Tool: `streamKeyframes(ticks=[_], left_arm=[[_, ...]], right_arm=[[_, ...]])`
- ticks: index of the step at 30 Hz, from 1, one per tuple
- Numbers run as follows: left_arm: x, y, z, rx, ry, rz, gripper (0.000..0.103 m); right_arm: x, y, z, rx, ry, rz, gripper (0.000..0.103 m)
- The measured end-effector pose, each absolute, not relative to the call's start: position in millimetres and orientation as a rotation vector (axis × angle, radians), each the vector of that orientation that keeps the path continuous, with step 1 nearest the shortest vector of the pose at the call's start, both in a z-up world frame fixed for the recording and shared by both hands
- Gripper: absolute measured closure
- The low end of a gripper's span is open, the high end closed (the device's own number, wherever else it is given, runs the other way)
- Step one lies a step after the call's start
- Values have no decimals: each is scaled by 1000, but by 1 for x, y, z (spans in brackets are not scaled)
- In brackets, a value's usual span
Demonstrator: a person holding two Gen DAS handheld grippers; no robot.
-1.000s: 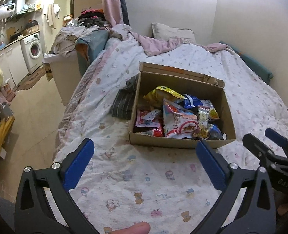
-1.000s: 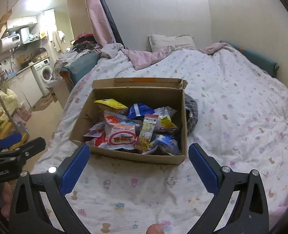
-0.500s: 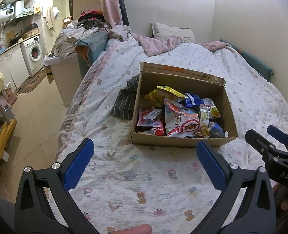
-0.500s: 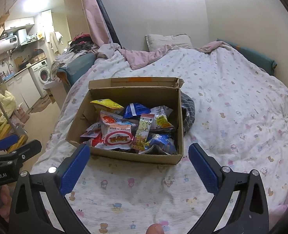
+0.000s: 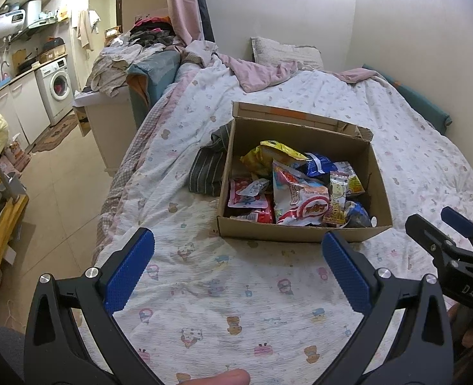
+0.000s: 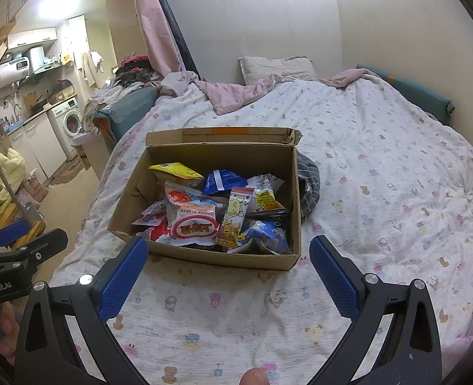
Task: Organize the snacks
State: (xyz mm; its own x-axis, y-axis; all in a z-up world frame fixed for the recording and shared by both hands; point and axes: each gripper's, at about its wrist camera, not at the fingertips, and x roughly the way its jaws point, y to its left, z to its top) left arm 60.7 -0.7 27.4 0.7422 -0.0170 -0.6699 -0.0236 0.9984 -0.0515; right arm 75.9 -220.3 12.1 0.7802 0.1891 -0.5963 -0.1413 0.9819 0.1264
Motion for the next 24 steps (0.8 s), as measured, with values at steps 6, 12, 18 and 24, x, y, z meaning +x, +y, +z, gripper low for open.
streamKeyframes(ticks=[6, 12, 18, 24], left_arm=[[61, -1, 27, -57, 733, 4, 0], [61, -1, 27, -56, 733, 5, 0], [60, 2, 28, -60, 731, 10, 0], [60, 3, 28, -60, 732, 10, 0]], right_arm=[[76, -220, 12, 76, 652, 178, 0], [76, -220, 12, 75, 652, 178, 0], [76, -220, 12, 75, 650, 178, 0], [75, -220, 12, 75, 651, 178, 0]])
